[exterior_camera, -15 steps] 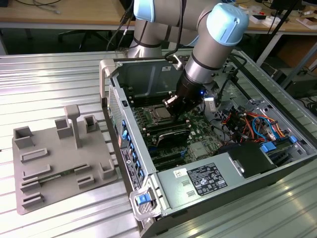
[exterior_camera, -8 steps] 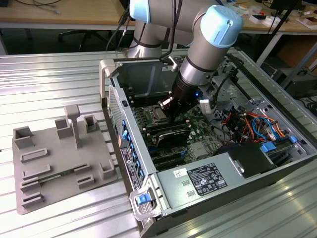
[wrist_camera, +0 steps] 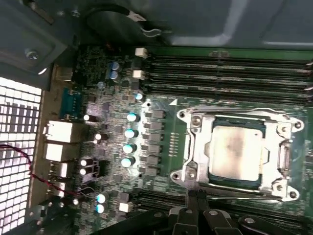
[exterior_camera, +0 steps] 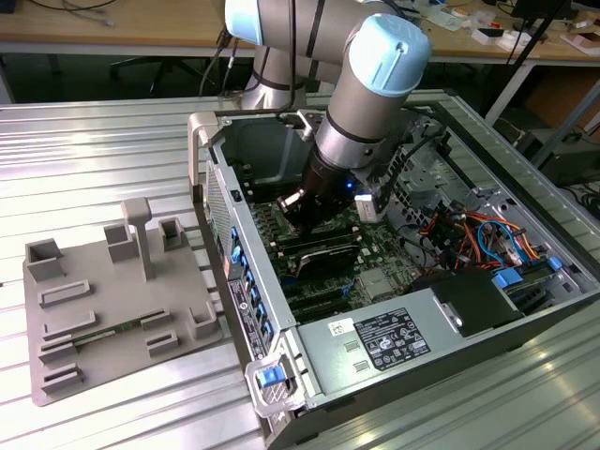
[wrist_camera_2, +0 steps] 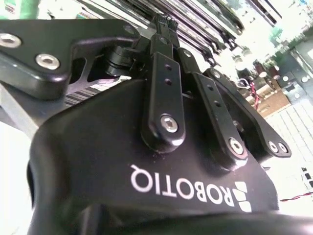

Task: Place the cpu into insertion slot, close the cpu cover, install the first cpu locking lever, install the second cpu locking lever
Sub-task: 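Install the second cpu locking lever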

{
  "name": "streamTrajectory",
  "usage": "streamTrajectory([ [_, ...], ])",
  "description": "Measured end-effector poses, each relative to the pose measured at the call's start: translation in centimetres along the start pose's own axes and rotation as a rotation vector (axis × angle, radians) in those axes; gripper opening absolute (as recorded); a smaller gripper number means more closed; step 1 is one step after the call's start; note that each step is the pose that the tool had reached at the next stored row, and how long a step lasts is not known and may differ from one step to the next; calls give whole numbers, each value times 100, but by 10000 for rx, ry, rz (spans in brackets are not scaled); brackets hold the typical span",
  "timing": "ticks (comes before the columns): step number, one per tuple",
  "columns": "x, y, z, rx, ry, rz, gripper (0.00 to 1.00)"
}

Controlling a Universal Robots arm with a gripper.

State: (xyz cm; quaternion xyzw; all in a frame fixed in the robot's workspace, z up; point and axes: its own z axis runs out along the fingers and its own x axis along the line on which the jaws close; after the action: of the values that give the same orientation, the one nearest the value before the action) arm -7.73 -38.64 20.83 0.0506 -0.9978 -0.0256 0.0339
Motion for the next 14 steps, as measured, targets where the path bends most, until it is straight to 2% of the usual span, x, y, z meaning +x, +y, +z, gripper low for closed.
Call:
streamTrajectory([
  [2,95,9,10,2,-16,-2,11],
  [4,133,18,17,3,-16,-1,11],
  [7,136,31,22,2,-15,-28,11],
  [11,130,79,32,4,-15,-63,11],
  [14,133,81,41,-1,-13,-95,11],
])
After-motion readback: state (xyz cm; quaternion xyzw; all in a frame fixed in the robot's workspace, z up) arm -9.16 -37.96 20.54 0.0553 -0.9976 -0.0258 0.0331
